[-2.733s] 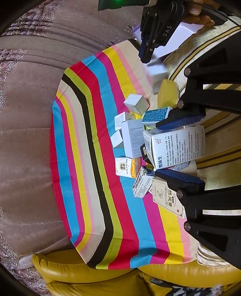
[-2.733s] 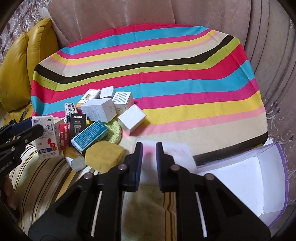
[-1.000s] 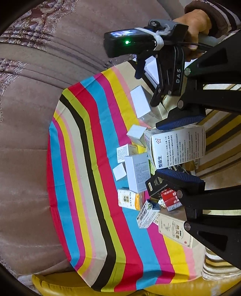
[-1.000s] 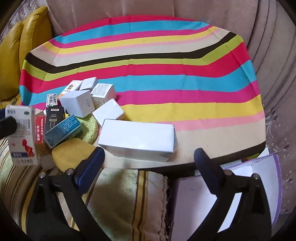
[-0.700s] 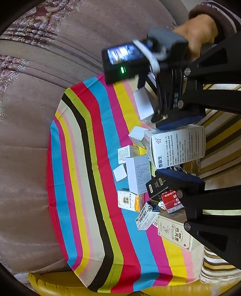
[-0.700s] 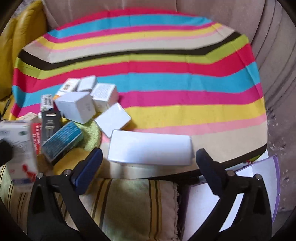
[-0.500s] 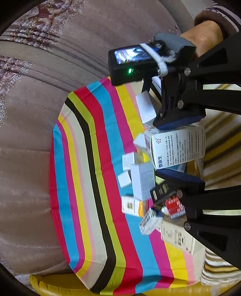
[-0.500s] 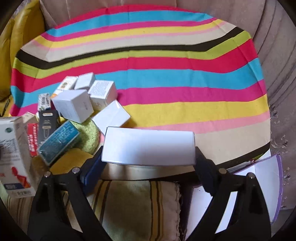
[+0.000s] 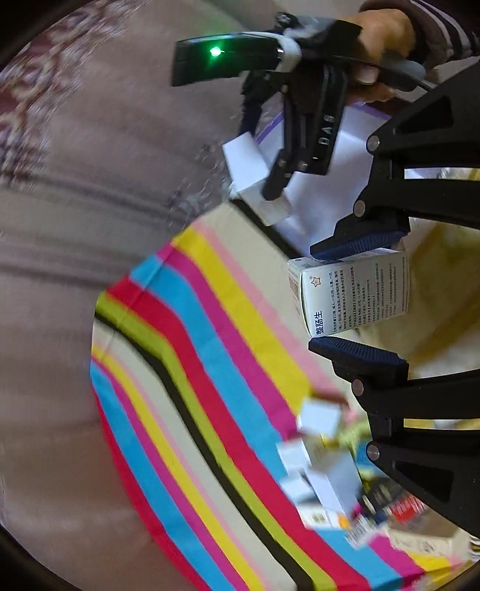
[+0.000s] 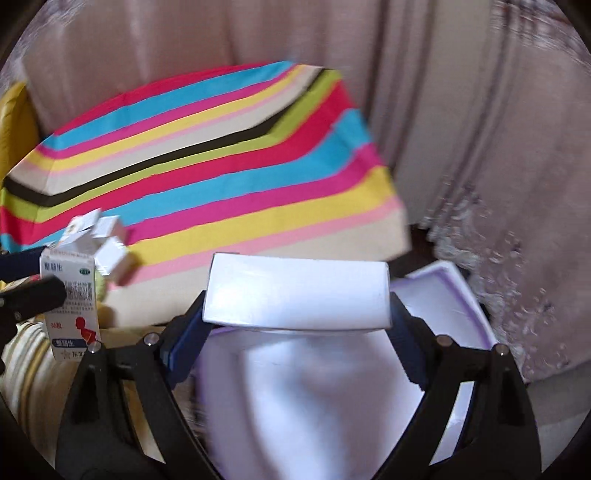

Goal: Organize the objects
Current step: 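Carry the white box with the right gripper into the purple-rimmed storage box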

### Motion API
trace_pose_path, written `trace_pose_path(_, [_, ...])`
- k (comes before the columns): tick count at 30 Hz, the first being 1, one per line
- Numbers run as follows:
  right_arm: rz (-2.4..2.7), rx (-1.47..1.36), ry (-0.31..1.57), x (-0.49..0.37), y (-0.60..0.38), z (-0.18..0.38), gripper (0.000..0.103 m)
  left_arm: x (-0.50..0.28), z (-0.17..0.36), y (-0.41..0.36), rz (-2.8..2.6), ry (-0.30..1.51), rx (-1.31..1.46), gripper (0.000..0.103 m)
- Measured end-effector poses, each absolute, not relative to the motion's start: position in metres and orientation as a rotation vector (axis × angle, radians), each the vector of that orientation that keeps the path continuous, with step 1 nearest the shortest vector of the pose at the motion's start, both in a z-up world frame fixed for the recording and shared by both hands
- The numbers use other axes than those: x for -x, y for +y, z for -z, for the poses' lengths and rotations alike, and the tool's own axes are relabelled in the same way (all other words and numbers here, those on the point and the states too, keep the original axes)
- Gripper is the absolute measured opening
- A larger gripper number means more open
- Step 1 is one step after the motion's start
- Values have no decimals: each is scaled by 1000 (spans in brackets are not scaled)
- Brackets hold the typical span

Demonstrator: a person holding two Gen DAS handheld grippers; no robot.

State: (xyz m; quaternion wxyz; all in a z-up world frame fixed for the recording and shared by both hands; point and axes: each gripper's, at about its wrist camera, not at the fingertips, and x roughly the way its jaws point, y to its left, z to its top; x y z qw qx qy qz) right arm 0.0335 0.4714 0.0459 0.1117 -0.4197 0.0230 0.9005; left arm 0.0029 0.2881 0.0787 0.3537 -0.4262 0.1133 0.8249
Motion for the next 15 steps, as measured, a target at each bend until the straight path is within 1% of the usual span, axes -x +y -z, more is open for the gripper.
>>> trace_pose_path(7, [-2544,1177,168,-62,530,-43,91,-19,-67,342,-2004,198,1121,45])
trace_pose_path(15, [-2440,1193,283,-83,567,-24,91,-49,-41,389,-1831,216,1181,45])
